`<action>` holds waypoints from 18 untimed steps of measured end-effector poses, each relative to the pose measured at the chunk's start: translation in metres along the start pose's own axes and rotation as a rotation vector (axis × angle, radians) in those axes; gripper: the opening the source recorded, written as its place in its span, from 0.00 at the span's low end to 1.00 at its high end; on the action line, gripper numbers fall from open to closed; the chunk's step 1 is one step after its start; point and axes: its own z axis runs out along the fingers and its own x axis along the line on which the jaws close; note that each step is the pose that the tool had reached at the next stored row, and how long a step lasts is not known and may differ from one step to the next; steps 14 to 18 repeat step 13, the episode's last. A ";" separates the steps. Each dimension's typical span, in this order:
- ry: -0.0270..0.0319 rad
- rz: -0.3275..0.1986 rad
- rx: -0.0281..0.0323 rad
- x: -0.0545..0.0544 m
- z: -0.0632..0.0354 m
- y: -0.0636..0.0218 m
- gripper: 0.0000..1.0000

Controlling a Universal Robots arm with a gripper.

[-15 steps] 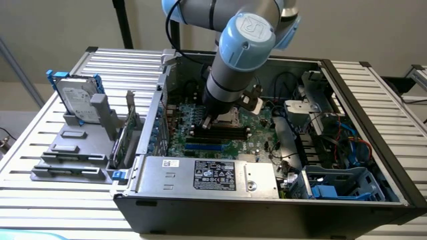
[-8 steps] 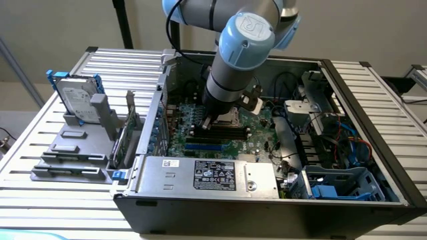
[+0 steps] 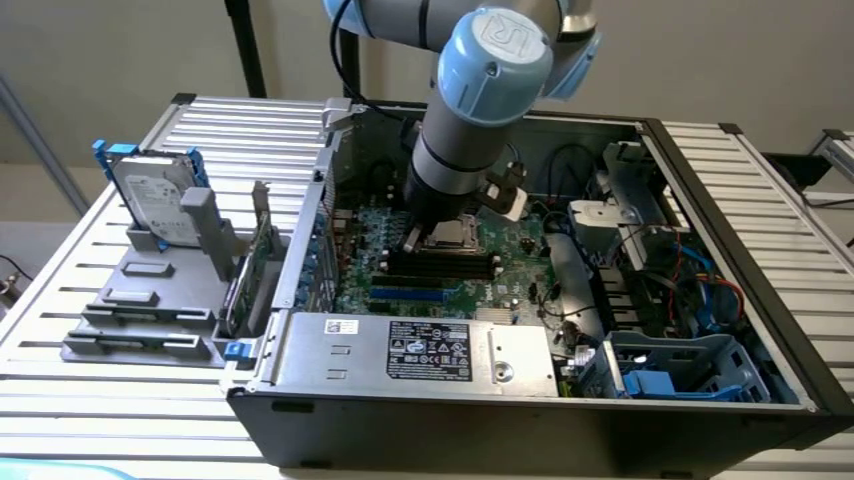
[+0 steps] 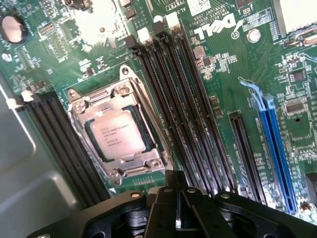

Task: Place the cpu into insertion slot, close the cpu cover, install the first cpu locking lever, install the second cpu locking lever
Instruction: 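Install the second cpu locking lever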

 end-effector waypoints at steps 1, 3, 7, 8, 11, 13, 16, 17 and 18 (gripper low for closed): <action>0.0001 0.000 0.0000 0.000 -0.0023 -0.0013 0.11; 0.0001 0.000 0.0001 0.001 -0.0068 -0.0044 0.11; 0.0008 0.000 0.0003 0.000 -0.0085 -0.0066 0.11; 0.0008 0.000 0.0004 0.000 -0.0085 -0.0066 0.11; 0.0008 0.000 0.0003 0.000 -0.0085 -0.0067 0.11; 0.0008 0.000 0.0003 0.000 -0.0085 -0.0067 0.11; 0.0008 0.000 0.0003 0.000 -0.0085 -0.0067 0.11; 0.0008 0.000 0.0003 0.000 -0.0085 -0.0067 0.11; 0.0008 0.000 0.0003 0.000 -0.0085 -0.0067 0.11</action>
